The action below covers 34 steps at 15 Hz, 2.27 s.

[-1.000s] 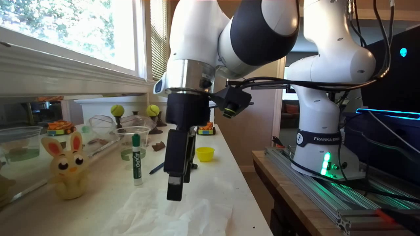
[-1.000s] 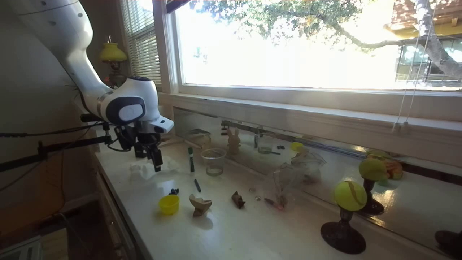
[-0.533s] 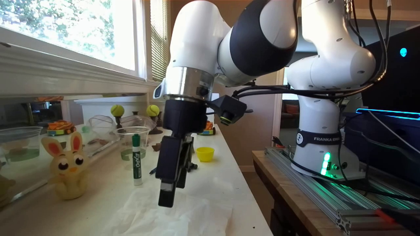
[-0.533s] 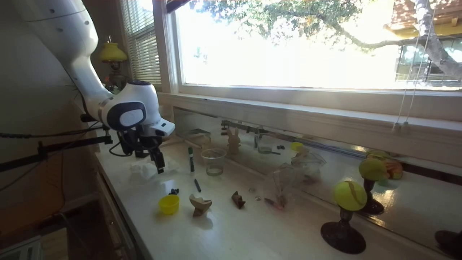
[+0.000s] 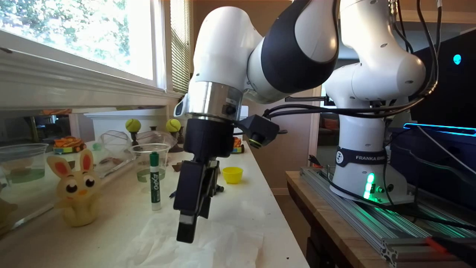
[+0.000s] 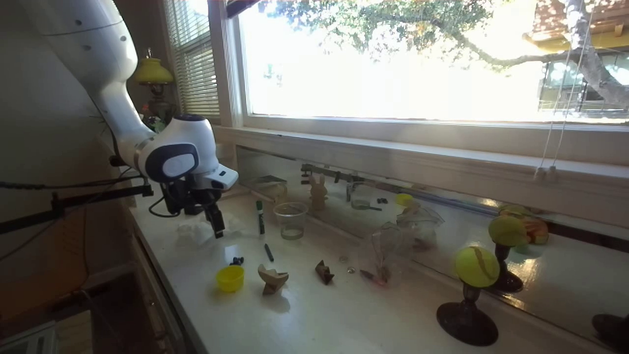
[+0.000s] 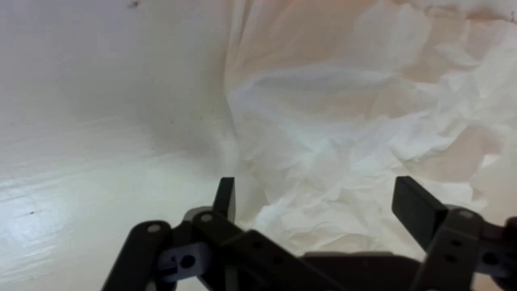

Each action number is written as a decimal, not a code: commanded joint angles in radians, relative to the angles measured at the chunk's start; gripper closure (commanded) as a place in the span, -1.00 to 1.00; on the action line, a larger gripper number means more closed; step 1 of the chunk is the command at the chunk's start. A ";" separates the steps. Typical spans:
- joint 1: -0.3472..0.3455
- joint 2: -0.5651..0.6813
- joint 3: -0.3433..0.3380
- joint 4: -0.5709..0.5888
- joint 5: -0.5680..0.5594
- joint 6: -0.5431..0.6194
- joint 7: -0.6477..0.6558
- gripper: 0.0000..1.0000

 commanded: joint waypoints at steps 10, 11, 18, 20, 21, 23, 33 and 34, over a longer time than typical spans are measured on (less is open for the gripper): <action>-0.012 0.025 0.024 0.015 0.025 0.015 0.019 0.23; -0.001 0.019 0.005 0.010 0.004 0.010 0.040 0.35; 0.292 -0.045 -0.417 0.015 -0.528 -0.131 0.460 1.00; 0.336 -0.053 -0.455 0.044 -0.672 -0.218 0.585 1.00; 0.273 -0.062 -0.379 0.056 -0.726 -0.265 0.632 1.00; 0.255 -0.078 -0.311 0.077 -0.770 -0.354 0.681 1.00; 0.202 -0.074 -0.031 0.236 -1.005 -0.898 0.740 1.00; 0.191 -0.067 -0.019 0.241 -1.017 -0.922 0.728 1.00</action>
